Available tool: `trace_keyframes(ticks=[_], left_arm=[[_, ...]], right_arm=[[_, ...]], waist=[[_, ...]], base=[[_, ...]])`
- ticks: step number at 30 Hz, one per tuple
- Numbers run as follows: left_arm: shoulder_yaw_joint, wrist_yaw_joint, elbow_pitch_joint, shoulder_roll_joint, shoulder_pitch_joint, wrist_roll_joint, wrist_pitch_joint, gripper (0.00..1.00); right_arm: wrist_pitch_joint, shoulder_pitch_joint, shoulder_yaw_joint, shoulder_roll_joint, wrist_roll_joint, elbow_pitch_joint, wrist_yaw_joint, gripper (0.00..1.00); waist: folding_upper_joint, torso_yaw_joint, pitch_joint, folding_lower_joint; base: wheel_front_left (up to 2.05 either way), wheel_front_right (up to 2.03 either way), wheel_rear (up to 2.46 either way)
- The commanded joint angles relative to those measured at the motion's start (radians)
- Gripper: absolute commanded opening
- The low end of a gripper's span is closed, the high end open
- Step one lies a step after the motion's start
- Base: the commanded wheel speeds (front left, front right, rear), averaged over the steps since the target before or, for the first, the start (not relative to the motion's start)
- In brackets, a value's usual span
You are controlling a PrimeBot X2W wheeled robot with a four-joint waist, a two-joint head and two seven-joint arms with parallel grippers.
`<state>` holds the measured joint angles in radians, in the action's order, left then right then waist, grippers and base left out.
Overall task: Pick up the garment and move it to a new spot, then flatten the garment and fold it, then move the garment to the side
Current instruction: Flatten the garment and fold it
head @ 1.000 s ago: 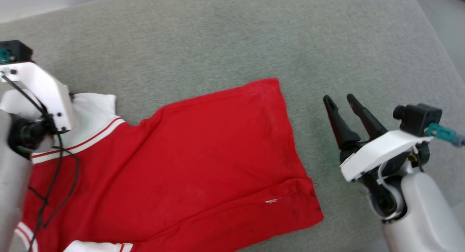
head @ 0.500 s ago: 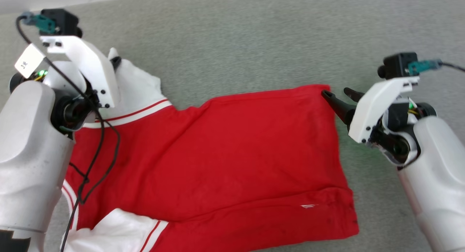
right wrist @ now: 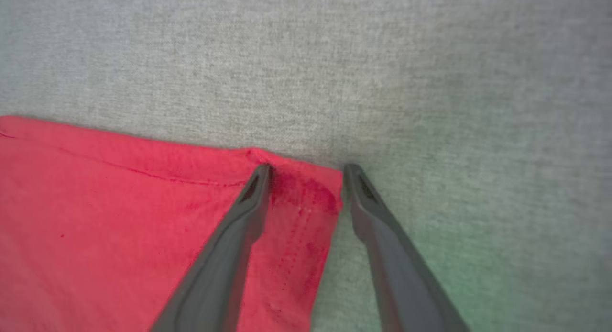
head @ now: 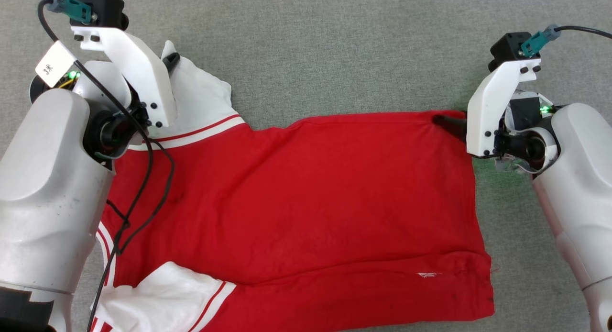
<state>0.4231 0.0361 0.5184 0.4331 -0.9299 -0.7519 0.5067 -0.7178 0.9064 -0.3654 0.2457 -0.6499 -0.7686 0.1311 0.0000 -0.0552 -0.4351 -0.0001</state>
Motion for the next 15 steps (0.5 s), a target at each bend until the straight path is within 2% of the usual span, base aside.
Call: trace_keyframes(ticks=[1, 4, 9, 15], left_arm=[[0.002, 0.004, 0.003, 0.000, -0.014, 0.002, -0.007, 0.00], [0.000, 0.003, 0.015, 0.005, -0.008, 0.005, -0.022, 0.00], [-0.017, 0.011, 0.032, -0.006, 0.032, -0.016, -0.072, 0.00], [-0.077, 0.010, 0.002, 0.004, 0.168, -0.074, -0.172, 0.00]], right_arm=[[-0.034, -0.089, -0.040, -0.045, 0.005, -0.065, -0.001, 0.00], [0.010, -0.054, -0.033, -0.031, 0.013, -0.037, -0.001, 0.00], [0.089, -0.036, -0.004, 0.028, 0.016, 0.031, -0.001, 0.00], [0.140, -0.162, 0.038, 0.082, 0.007, 0.136, -0.001, 0.00]], waist=[[0.0000, -0.002, 0.001, 0.0001], [0.0000, -0.006, 0.016, 0.0001], [0.0000, 0.008, 0.071, 0.0001], [0.0000, 0.027, 0.161, 0.0001]], base=[[0.00, 0.00, 0.00], [0.00, 0.00, 0.00], [0.00, 0.00, 0.00], [0.00, 0.00, 0.00]])
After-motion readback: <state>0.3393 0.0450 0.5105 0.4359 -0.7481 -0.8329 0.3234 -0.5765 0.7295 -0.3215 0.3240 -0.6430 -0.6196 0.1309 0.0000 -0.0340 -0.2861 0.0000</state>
